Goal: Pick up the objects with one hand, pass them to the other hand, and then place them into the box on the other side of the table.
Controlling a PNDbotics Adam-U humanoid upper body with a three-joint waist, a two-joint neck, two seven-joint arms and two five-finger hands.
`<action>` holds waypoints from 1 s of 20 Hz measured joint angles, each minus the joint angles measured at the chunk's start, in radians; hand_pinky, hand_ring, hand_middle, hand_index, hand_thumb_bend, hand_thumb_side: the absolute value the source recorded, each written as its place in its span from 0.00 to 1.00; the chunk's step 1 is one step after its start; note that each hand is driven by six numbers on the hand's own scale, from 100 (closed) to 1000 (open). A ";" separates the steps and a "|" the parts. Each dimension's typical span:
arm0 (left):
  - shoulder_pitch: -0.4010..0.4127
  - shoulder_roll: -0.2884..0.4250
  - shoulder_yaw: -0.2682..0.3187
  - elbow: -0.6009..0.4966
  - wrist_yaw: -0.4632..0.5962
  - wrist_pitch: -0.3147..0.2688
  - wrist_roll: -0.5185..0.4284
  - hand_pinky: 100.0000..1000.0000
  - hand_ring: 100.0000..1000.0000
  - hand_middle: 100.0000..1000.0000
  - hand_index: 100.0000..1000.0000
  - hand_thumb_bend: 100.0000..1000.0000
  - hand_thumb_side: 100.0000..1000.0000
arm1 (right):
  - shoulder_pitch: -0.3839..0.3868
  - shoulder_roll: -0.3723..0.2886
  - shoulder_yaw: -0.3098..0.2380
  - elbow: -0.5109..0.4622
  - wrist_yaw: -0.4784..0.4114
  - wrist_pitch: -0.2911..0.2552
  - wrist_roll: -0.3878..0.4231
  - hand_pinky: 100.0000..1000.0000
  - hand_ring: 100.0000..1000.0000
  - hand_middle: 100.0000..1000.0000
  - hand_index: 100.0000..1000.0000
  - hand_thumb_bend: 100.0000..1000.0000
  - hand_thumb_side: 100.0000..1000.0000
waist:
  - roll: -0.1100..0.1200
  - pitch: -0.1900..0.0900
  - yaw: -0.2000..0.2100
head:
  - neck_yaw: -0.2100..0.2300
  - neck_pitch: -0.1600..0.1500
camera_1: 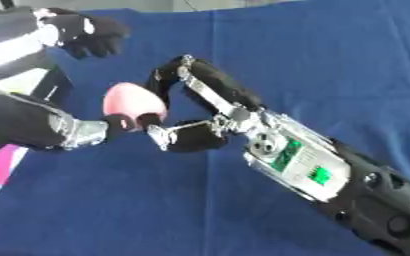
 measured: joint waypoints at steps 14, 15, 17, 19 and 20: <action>0.021 -0.038 -0.004 0.000 -0.335 -0.002 -0.182 0.78 0.78 0.75 0.92 0.21 0.33 | -0.002 0.008 0.000 0.000 0.059 -0.079 -0.015 0.79 0.58 0.29 0.48 0.00 0.00 | -0.005 0.005 -0.002 | 0.006 -0.016; 0.021 -0.039 -0.004 0.000 -0.341 0.001 -0.179 0.78 0.77 0.75 0.92 0.18 0.33 | -0.002 0.008 0.000 0.000 0.063 -0.082 -0.015 0.80 0.58 0.29 0.48 0.00 0.00 | -0.005 0.005 -0.002 | 0.008 -0.016; 0.021 -0.047 -0.004 0.000 -0.348 0.010 -0.169 0.78 0.77 0.74 0.91 0.13 0.32 | -0.002 0.008 0.001 0.000 0.071 -0.092 -0.010 0.80 0.58 0.29 0.47 0.00 0.00 | -0.005 0.006 -0.002 | 0.010 -0.020; 0.021 -0.053 -0.006 0.000 -0.349 0.018 -0.158 0.78 0.76 0.72 0.88 0.10 0.30 | -0.003 0.009 0.004 0.000 0.080 -0.102 -0.002 0.80 0.58 0.28 0.47 0.00 0.00 | -0.005 0.011 -0.002 | 0.013 -0.024; 0.020 -0.055 -0.006 0.000 -0.349 0.022 -0.154 0.77 0.75 0.71 0.85 0.09 0.30 | -0.003 0.009 0.006 0.000 0.084 -0.107 0.002 0.80 0.58 0.28 0.47 0.00 0.00 | -0.005 0.013 -0.003 | 0.014 -0.024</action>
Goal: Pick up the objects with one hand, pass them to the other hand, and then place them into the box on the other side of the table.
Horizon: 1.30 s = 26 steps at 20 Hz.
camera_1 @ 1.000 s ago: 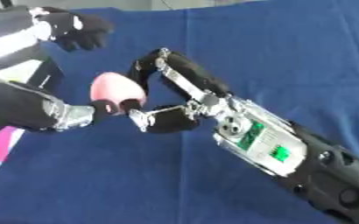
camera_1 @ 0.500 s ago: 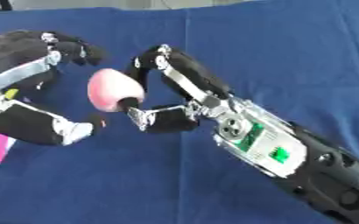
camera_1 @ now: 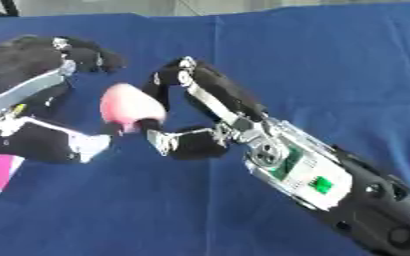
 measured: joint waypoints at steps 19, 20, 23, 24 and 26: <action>0.001 -0.009 -0.006 0.000 0.183 0.057 0.066 0.63 0.43 0.37 0.41 0.00 0.14 | 0.002 0.002 0.001 0.000 0.037 -0.012 -0.012 0.79 0.62 0.36 0.55 0.00 0.00 | -0.001 0.005 -0.008 | -0.004 0.009; 0.001 -0.009 -0.006 0.000 0.186 0.059 0.078 0.62 0.41 0.36 0.40 0.00 0.13 | 0.003 0.004 0.002 0.000 0.037 -0.009 -0.015 0.79 0.63 0.38 0.57 0.00 0.00 | -0.001 0.005 -0.009 | -0.004 0.009; 0.001 -0.009 -0.006 0.000 0.185 0.063 0.106 0.58 0.36 0.30 0.34 0.00 0.05 | 0.003 0.008 0.006 0.000 0.037 0.004 -0.021 0.79 0.67 0.44 0.64 0.00 0.00 | -0.002 0.005 -0.012 | -0.001 0.009; 0.001 -0.009 -0.006 0.000 0.181 0.064 0.114 0.58 0.36 0.30 0.33 0.00 0.04 | 0.003 0.008 0.006 0.000 0.037 0.006 -0.023 0.79 0.68 0.46 0.66 0.00 0.00 | -0.003 0.005 -0.013 | 0.000 0.009; 0.002 -0.009 -0.006 0.003 0.163 0.060 0.127 0.57 0.35 0.29 0.34 0.00 0.00 | 0.003 0.009 0.007 0.000 0.037 0.003 -0.027 0.80 0.71 0.52 0.72 0.00 0.00 | -0.003 0.005 -0.014 | 0.004 0.009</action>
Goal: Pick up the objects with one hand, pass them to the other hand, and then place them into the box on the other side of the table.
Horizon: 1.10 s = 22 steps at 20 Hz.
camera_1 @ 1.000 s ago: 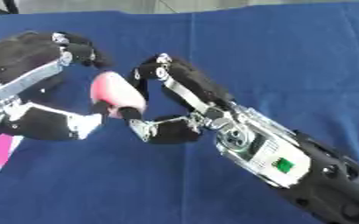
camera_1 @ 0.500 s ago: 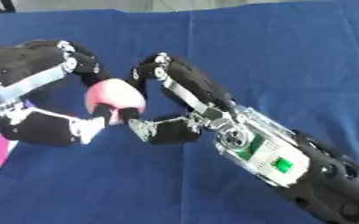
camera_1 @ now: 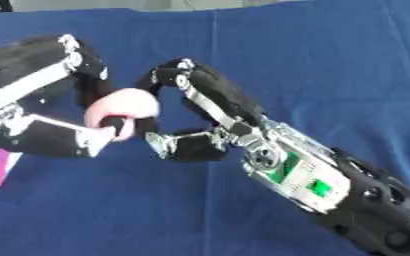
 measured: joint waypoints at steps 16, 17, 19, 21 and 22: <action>0.068 0.024 0.019 0.132 -0.115 -0.073 0.023 0.58 0.43 0.42 0.52 0.14 0.00 | 0.018 0.000 0.002 0.000 0.024 -0.049 -0.025 0.87 0.76 0.68 0.87 0.00 0.47 | 0.009 0.000 -0.014 | 0.013 0.000; 0.080 0.039 0.031 0.132 -0.116 -0.074 0.031 0.58 0.43 0.42 0.52 0.13 0.00 | 0.022 0.000 0.003 0.000 0.029 -0.044 -0.024 0.87 0.77 0.68 0.87 0.00 0.47 | 0.011 0.000 -0.014 | 0.014 0.000; 0.106 0.070 0.062 0.124 -0.113 -0.070 0.049 0.59 0.42 0.42 0.52 0.12 0.00 | 0.027 -0.001 0.006 0.000 0.037 -0.035 -0.018 0.87 0.77 0.68 0.87 0.00 0.47 | 0.013 0.000 -0.014 | 0.016 0.000; 0.134 0.105 0.098 0.106 -0.100 -0.061 0.068 0.59 0.42 0.42 0.52 0.11 0.00 | 0.029 -0.001 0.006 0.000 0.044 -0.029 -0.013 0.87 0.77 0.69 0.87 0.00 0.47 | 0.013 0.000 -0.015 | 0.020 0.000; 0.150 0.124 0.115 0.095 -0.091 -0.056 0.077 0.59 0.42 0.42 0.52 0.11 0.00 | 0.032 -0.001 0.006 0.000 0.047 -0.028 -0.011 0.87 0.77 0.69 0.87 0.00 0.47 | 0.012 0.000 -0.016 | 0.023 0.000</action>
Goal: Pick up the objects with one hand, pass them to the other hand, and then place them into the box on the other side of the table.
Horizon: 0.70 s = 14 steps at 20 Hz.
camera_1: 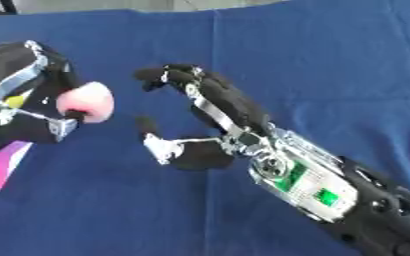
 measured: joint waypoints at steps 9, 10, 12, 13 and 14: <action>0.203 0.174 0.178 -0.017 0.070 0.055 0.143 0.61 0.45 0.43 0.52 0.05 0.00 | 0.026 0.000 0.000 0.000 0.040 -0.015 0.006 0.87 0.77 0.69 0.87 0.00 0.45 | -0.020 0.000 -0.018 | 0.102 -0.001; 0.222 0.187 0.198 -0.007 0.080 0.060 0.162 0.61 0.46 0.43 0.52 0.04 0.00 | 0.030 0.000 0.000 0.000 0.045 -0.018 0.004 0.87 0.77 0.69 0.86 0.00 0.44 | -0.022 0.000 -0.020 | 0.119 -0.002; 0.249 0.204 0.231 0.023 0.103 0.068 0.197 0.62 0.46 0.43 0.53 0.01 0.00 | 0.036 0.000 -0.001 0.000 0.056 -0.027 0.002 0.87 0.77 0.68 0.85 0.00 0.44 | -0.027 0.000 -0.028 | 0.154 -0.009; 0.258 0.208 0.243 0.042 0.112 0.069 0.213 0.63 0.47 0.44 0.53 0.00 0.00 | 0.040 0.000 -0.001 0.000 0.063 -0.033 0.001 0.88 0.77 0.68 0.84 0.00 0.42 | -0.030 -0.001 -0.033 | 0.173 -0.010; 0.265 0.212 0.251 0.065 0.121 0.066 0.227 0.63 0.48 0.44 0.54 0.00 0.00 | 0.047 0.000 -0.001 0.000 0.073 -0.040 0.000 0.88 0.77 0.68 0.84 0.00 0.42 | -0.034 -0.001 -0.039 | 0.194 -0.010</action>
